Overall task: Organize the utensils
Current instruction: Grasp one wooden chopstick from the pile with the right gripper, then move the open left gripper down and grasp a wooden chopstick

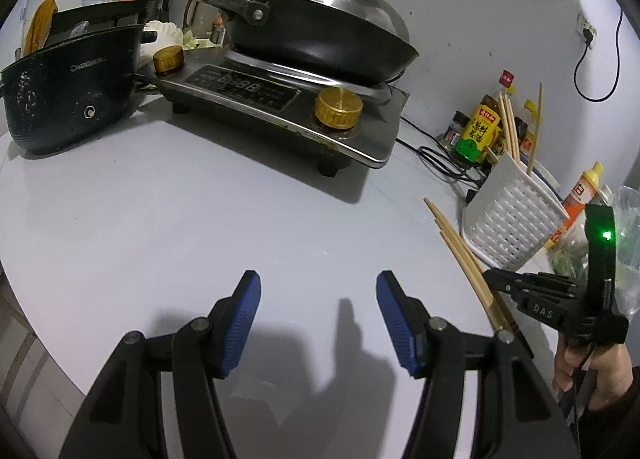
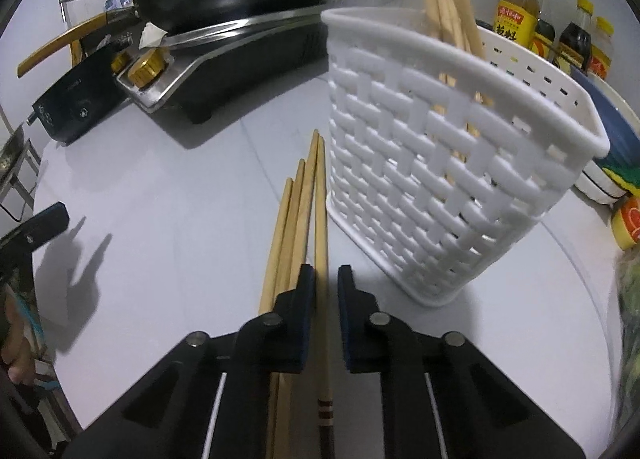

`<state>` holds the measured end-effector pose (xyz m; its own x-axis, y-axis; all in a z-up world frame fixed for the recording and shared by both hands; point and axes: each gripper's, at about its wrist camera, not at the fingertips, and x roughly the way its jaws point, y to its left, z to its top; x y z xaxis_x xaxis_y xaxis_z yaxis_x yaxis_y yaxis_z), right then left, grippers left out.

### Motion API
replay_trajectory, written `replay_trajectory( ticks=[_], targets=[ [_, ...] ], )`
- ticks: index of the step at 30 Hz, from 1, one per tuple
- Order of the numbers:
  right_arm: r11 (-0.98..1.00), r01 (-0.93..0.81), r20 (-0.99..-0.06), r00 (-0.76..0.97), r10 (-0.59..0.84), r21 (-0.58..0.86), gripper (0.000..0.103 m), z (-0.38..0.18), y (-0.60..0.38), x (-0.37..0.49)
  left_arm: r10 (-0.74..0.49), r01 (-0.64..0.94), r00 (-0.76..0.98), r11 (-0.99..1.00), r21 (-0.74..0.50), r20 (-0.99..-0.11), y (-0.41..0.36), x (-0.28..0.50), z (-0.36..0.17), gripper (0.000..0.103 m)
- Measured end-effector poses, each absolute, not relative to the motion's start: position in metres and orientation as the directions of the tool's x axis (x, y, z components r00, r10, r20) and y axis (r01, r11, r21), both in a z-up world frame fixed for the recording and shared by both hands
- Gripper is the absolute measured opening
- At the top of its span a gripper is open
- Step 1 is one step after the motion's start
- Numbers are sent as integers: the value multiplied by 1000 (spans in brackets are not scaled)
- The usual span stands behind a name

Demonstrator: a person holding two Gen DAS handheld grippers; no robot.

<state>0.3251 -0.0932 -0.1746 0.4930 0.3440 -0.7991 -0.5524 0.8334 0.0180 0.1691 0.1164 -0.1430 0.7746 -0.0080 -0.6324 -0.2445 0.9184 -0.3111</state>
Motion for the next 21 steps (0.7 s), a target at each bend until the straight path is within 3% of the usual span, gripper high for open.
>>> replay_trajectory(
  ticks=[21],
  targets=[
    [777, -628, -787, 454, 418, 51, 6, -166, -170, 267, -88, -66, 707, 980, -189, -701, 2, 215, -132, 60]
  ],
)
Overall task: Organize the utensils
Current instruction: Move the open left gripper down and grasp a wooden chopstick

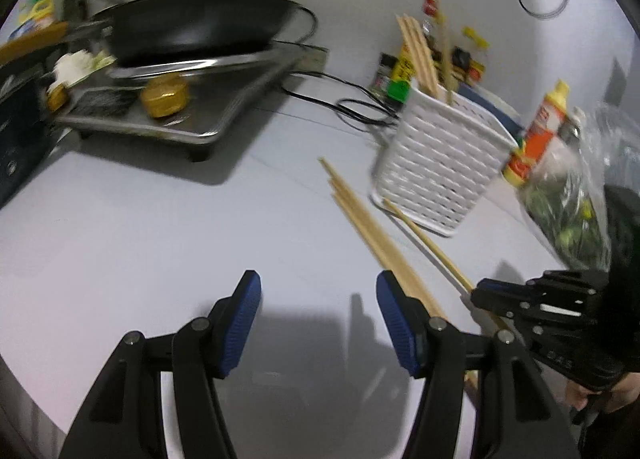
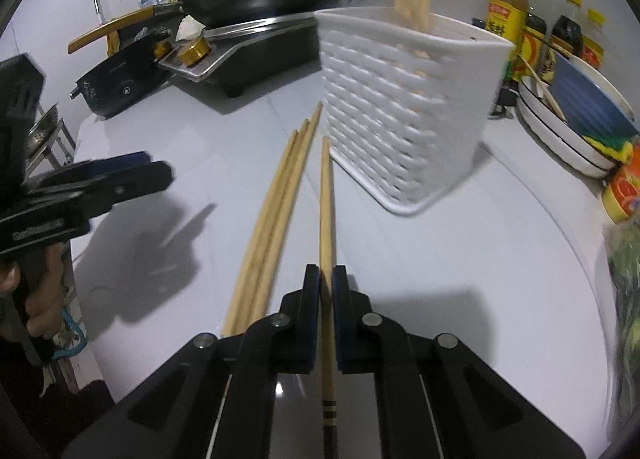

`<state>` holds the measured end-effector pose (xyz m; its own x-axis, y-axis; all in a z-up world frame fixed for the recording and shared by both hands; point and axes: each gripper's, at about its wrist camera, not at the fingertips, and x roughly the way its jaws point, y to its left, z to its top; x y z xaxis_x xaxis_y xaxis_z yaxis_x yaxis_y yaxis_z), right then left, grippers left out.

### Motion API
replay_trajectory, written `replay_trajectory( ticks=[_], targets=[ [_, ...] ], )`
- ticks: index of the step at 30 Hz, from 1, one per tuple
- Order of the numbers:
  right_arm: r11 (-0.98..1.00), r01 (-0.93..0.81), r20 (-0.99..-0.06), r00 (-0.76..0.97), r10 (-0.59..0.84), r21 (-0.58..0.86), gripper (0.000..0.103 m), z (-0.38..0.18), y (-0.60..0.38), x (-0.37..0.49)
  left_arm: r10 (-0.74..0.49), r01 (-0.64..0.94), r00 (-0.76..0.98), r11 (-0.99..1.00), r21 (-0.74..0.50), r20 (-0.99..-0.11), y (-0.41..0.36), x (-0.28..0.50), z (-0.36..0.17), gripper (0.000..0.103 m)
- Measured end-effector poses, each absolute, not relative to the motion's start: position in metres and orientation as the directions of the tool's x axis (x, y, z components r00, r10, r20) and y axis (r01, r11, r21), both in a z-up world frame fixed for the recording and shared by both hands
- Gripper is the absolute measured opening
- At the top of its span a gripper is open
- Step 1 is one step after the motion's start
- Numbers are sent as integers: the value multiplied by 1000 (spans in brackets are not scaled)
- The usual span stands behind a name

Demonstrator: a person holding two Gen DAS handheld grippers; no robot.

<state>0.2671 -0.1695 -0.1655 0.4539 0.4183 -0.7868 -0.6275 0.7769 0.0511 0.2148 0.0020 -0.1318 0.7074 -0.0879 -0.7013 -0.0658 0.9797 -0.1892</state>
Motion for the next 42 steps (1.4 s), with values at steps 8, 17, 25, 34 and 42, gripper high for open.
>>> replay_trajectory(
  ticks=[8, 17, 25, 34, 42],
  targets=[
    [759, -648, -774, 446, 448, 66, 6, -166, -198, 260, -42, 1, 652, 999, -54, -757, -56, 237, -147, 60],
    [754, -650, -771, 434, 466, 90, 6, -172, -212, 261, 11, 6, 638, 1000, 19, -770, -65, 238, -154, 60],
    [757, -646, -766, 435, 474, 103, 21, -174, -211, 268, 32, -3, 626, 999, 39, -779, -54, 237, -152, 60],
    [758, -645, -766, 438, 471, 97, 31, -172, -202, 277, 40, -10, 609, 999, 43, -792, -44, 249, -155, 61],
    [746, -665, -781, 458, 424, 15, 29, -175, -179, 279, -20, 33, 616, 999, 0, -788, -36, 253, -160, 45]
  ],
)
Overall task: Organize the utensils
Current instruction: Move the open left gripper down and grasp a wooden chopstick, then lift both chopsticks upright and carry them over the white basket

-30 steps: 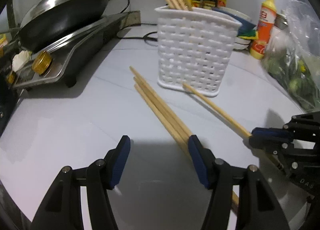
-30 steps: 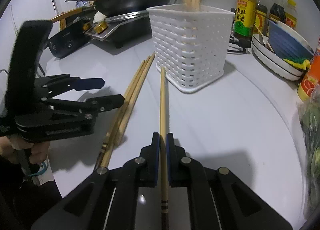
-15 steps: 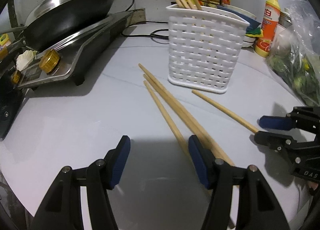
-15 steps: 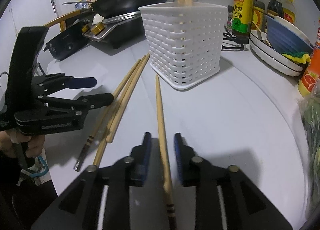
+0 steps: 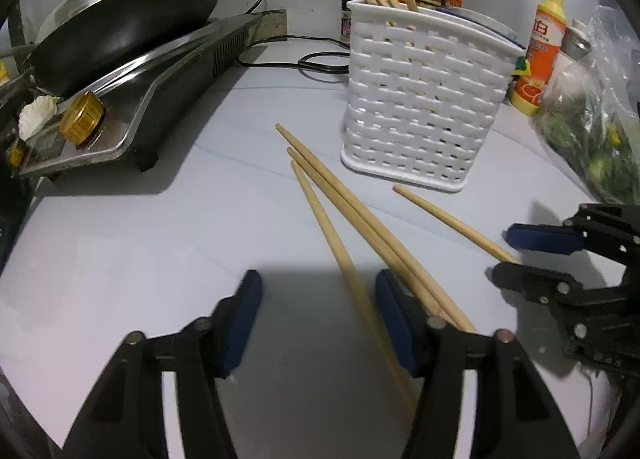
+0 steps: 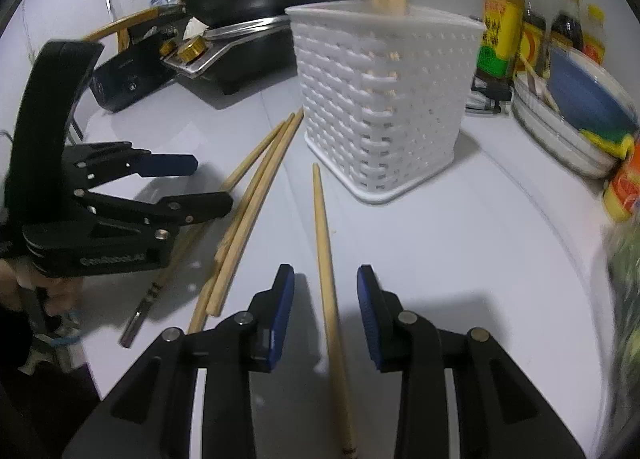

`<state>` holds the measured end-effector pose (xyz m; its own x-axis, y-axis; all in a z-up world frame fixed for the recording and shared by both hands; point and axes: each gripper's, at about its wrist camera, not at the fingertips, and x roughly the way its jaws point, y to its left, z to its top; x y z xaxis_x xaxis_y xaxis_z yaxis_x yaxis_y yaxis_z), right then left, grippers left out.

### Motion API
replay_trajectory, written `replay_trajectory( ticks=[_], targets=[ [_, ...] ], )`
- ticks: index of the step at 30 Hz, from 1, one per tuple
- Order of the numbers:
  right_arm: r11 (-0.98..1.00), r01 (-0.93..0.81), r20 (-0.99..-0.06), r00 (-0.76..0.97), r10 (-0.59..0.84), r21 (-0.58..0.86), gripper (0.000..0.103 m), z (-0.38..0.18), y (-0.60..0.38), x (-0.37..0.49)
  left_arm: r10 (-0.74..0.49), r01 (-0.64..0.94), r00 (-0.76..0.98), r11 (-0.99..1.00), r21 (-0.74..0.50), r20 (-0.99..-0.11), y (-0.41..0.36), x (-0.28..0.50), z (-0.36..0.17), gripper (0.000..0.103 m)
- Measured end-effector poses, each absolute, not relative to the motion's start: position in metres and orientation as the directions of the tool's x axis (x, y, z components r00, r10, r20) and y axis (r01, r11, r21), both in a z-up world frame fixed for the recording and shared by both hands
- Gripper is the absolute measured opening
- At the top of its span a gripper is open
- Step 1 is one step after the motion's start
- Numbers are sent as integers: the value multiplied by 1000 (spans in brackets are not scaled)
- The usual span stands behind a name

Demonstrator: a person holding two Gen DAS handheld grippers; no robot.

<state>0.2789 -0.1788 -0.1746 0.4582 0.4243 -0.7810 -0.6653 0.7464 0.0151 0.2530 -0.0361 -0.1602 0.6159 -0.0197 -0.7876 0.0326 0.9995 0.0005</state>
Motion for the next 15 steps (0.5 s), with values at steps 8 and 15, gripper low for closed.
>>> replay_trajectory(
  ticks=[8, 15],
  targets=[
    [726, -688, -796, 447, 409, -13, 6, -174, -167, 275, -55, 58, 622, 998, -24, -781, -28, 242, -159, 7],
    [721, -693, -768, 454, 453, 15, 6, -157, -171, 266, -86, 23, 653, 995, -94, -753, -11, 228, -153, 6]
  ],
)
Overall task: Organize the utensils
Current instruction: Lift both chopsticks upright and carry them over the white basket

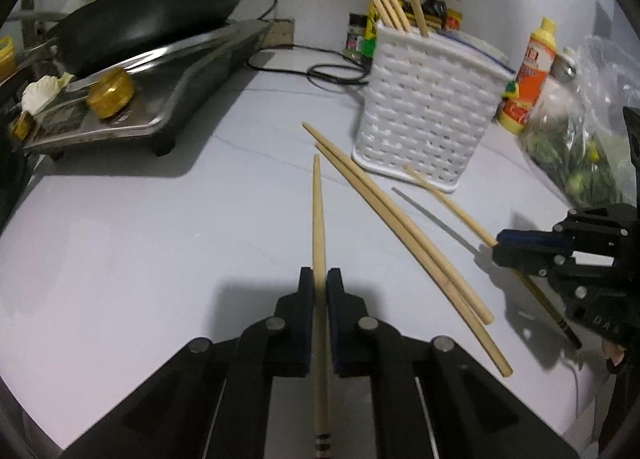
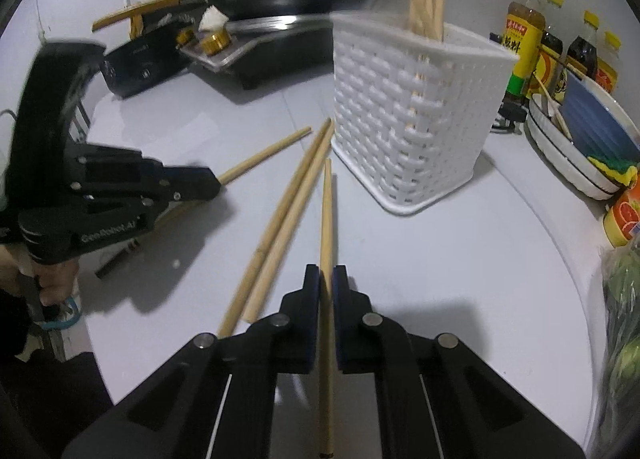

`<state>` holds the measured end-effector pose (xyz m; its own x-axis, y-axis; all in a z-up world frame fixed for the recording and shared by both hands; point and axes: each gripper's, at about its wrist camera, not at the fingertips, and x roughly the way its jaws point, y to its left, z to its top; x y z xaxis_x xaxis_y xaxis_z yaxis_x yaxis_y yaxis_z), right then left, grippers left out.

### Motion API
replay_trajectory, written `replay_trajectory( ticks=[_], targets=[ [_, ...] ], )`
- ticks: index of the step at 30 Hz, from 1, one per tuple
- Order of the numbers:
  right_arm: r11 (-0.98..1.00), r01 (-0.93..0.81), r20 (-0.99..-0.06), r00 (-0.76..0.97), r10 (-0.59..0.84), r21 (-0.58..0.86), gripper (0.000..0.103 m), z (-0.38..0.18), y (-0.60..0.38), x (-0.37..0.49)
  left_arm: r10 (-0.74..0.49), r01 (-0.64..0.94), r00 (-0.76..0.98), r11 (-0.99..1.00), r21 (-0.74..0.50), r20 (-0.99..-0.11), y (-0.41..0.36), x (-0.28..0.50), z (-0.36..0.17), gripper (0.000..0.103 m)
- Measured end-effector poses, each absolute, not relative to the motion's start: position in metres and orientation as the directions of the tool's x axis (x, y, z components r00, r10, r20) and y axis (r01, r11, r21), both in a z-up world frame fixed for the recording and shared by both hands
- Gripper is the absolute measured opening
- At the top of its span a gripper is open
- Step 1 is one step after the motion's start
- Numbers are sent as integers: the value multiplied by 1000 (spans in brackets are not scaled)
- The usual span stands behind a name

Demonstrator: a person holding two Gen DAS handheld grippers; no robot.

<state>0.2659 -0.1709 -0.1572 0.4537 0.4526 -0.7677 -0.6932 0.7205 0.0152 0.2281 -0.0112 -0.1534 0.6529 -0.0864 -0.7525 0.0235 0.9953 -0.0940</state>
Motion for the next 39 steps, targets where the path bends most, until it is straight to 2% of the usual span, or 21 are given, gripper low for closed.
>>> replay_trajectory(
  ticks=[10, 17, 26, 39],
  targets=[
    [692, -719, -690, 471, 549, 60, 6, -110, -171, 253, -75, -34, 738, 988, -148, -670, 17, 200, -120, 6],
    [686, -725, -639, 499, 585, 62, 6, -76, -173, 257, -84, -21, 782, 987, -161, -618, 20, 192, -92, 6],
    [702, -707, -530, 565, 633, 85, 5, -20, -186, 272, -97, -2, 831, 984, -177, -548, 27, 192, -59, 6],
    [750, -660, -357, 712, 604, -49, 5, 82, -188, 280, -108, 12, 871, 980, -200, -479, 39, 194, -34, 6]
  ],
)
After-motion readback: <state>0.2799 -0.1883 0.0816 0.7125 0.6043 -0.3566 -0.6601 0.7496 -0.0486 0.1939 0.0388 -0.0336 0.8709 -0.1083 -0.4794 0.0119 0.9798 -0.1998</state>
